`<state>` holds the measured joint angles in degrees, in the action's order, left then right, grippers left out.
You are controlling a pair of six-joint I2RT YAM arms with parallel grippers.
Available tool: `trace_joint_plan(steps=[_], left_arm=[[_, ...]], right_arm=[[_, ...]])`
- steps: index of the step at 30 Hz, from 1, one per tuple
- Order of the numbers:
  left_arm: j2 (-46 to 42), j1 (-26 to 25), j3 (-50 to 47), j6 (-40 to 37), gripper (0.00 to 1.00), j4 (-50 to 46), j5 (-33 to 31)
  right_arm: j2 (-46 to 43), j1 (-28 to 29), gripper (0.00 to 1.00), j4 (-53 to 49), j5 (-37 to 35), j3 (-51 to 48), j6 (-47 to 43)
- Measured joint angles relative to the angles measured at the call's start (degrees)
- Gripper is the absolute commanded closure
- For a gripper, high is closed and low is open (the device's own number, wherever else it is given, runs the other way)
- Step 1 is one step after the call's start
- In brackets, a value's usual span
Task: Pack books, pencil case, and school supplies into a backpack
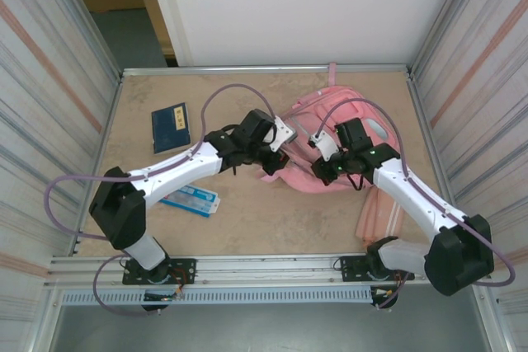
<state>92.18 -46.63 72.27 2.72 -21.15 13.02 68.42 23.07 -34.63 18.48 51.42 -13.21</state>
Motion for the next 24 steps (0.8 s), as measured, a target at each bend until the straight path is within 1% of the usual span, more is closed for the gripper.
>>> trace_joint_plan(steps=[2,6,9,11,12,15,18,20,22,24], left_arm=[[-0.39,1.92,-0.81,-0.13,1.0,1.49,-0.5],[0.87,8.15,-1.49,0.5,1.0,5.27,1.07],[2.78,10.21,-1.95,0.66,1.0,7.85,0.94],[3.28,9.88,-2.71,0.96,1.0,8.94,1.01],[3.28,9.31,-3.23,1.18,1.0,9.25,1.2],[3.28,7.23,-3.67,1.86,1.0,9.29,1.92],[3.28,4.94,-3.67,2.69,1.0,8.5,2.62],[3.21,3.5,-3.67,3.39,1.0,7.82,3.21],[2.95,2.23,-3.67,4.33,1.0,7.43,3.93],[2.29,1.22,-3.67,5.79,1.0,7.37,5.05]], right_arm=[[-0.7,-1.14,1.0,-0.66,-0.04,0.61,-1.09],[-1.11,-1.79,1.0,-0.37,-0.04,0.63,-2.16],[-1.09,-1.79,1.0,-0.09,-0.26,0.48,-2.27],[-1.09,-1.84,0.77,0.5,-0.76,-0.04,-1.79],[-1.09,-1.84,0.7,0.59,-0.81,-0.28,-0.72],[-1.49,-2.21,0.61,1.6,1.68,-0.48,0.76],[-3.65,-2.05,0.58,4.0,5.75,-0.94,3.26],[-4.72,-1.27,0.57,5.38,6.69,-0.96,4.07],[-4.74,0.02,0.54,6.29,6.69,-0.96,3.72],[-3.76,1.4,0.54,5.53,7.1,-0.76,1.49]])
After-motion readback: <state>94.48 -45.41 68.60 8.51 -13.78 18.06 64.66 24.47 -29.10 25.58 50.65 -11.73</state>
